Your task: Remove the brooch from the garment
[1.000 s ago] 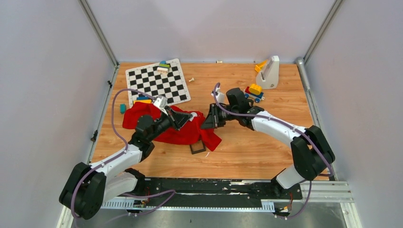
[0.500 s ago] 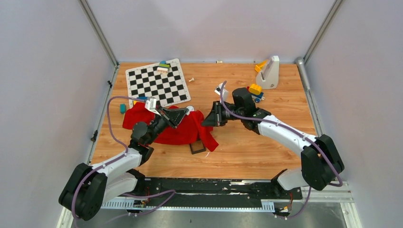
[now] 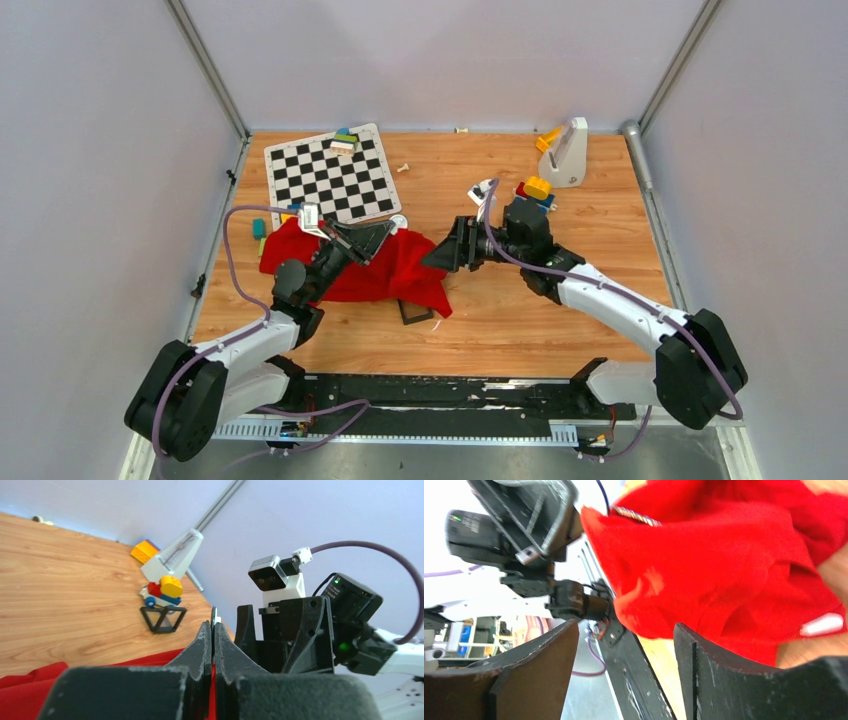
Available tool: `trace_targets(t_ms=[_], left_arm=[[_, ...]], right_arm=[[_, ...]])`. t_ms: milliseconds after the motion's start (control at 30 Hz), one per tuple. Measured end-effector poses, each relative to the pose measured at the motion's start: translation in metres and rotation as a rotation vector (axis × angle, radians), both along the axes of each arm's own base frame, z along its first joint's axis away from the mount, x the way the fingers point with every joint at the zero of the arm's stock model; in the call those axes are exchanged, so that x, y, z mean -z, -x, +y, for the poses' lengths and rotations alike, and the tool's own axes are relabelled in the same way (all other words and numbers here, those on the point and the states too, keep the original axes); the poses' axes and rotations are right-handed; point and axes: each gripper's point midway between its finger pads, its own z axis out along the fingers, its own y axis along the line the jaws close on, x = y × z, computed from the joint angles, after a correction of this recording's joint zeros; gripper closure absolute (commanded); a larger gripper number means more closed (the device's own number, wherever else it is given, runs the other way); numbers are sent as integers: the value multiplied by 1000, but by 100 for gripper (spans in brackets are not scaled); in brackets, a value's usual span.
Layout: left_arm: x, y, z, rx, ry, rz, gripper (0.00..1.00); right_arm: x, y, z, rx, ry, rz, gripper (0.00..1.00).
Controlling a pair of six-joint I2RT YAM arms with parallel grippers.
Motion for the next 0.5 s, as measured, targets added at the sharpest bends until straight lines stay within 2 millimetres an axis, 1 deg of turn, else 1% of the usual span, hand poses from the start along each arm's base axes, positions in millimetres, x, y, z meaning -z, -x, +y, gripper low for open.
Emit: trace_targets(t_ms=[133, 233, 333, 433, 500], left_arm=[[-14, 6, -2, 41, 78, 2, 100], [-22, 11, -3, 72, 129, 8, 100], [-28, 15, -4, 97, 164, 10, 100], [-33, 17, -3, 106, 184, 4, 100], [-34, 20, -2, 110, 189, 6, 100]], right_arm=[[-34, -7, 5, 35, -131, -61, 35], [-51, -14, 12, 42, -206, -82, 41], [-53, -23, 20, 47, -235, -68, 45], [-53, -31, 26, 51, -240, -51, 44], [-53, -34, 27, 60, -242, -50, 44]])
